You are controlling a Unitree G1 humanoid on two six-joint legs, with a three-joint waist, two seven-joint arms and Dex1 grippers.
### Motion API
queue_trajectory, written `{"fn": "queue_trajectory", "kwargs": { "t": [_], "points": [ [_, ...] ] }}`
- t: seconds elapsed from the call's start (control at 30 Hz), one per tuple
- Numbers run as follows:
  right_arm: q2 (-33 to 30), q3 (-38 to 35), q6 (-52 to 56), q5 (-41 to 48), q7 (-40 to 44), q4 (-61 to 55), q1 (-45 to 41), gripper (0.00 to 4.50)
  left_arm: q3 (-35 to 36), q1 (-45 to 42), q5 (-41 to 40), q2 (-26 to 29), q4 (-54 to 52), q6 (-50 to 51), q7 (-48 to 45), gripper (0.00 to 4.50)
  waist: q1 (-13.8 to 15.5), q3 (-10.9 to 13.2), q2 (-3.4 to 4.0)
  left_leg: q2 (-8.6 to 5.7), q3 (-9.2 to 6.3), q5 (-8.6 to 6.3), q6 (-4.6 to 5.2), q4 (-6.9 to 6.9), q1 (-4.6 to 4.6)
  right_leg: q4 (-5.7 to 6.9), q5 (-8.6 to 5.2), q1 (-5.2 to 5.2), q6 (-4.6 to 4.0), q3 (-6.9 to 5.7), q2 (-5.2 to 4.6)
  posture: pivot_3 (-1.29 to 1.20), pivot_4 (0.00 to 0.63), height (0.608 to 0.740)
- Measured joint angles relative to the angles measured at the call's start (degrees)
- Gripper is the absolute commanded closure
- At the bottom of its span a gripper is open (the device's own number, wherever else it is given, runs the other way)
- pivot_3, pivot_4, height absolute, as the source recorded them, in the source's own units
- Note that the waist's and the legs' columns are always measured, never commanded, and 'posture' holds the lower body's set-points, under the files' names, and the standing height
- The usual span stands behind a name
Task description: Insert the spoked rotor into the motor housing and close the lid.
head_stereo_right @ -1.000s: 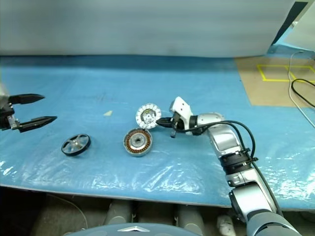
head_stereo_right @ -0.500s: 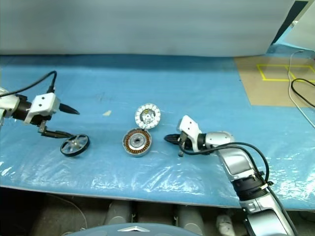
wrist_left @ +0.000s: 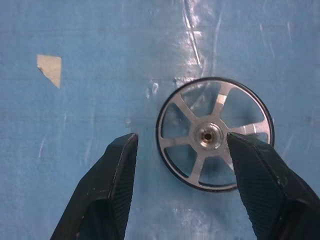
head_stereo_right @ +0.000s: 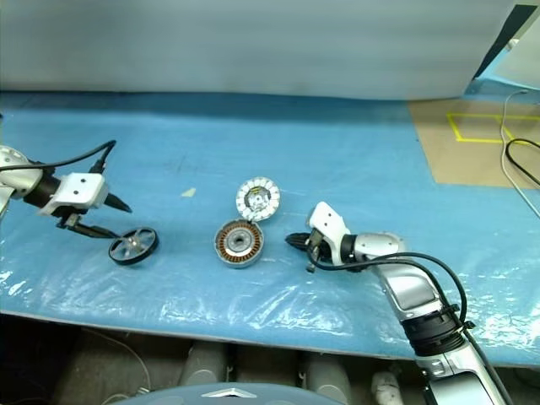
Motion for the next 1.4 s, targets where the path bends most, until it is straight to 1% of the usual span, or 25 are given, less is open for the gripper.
{"fn": "queue_trajectory", "kwargs": {
  "t": [0.17,0.4,0.73,1.4],
  "points": [
    [0.0,0.3,0.4,0.1,-0.3,-1.1,1.4,4.5,-4.2,0.0,-2.4,0.3,-2.2,-1.1,0.0,1.53,0.1,0.0,0.0,0.0,0.01,0.0,0.0,0.02,0.0,0.01,0.0,0.01,0.0,0.0,0.0,0.0,0.15,0.74],
    [-0.2,0.4,0.8,0.1,-1.3,-2.0,2.7,4.5,-7.2,-0.2,-2.9,-0.3,-1.8,-2.7,0.0,1.53,0.1,0.0,0.0,0.0,0.0,0.0,-0.01,0.01,0.02,0.01,0.01,0.01,0.01,0.0,0.0,0.0,0.15,0.74],
    [-1.0,0.3,0.9,0.1,-2.7,-2.8,4.1,4.5,-7.8,-0.6,0.5,-3.3,3.0,-6.6,0.0,1.53,0.1,0.0,0.0,-0.01,-0.02,0.0,-0.01,0.03,0.03,0.01,0.01,0.04,0.03,0.0,0.0,0.0,0.15,0.74],
    [-1.8,0.2,3.4,0.6,-3.9,-4.6,4.5,4.5,-7.1,0.8,3.9,-4.0,4.7,-8.1,0.0,1.53,0.1,0.0,0.0,-0.01,-0.03,0.0,-0.01,0.02,0.04,0.02,0.01,0.04,0.03,0.0,0.0,0.0,0.15,0.74]
  ]
}}
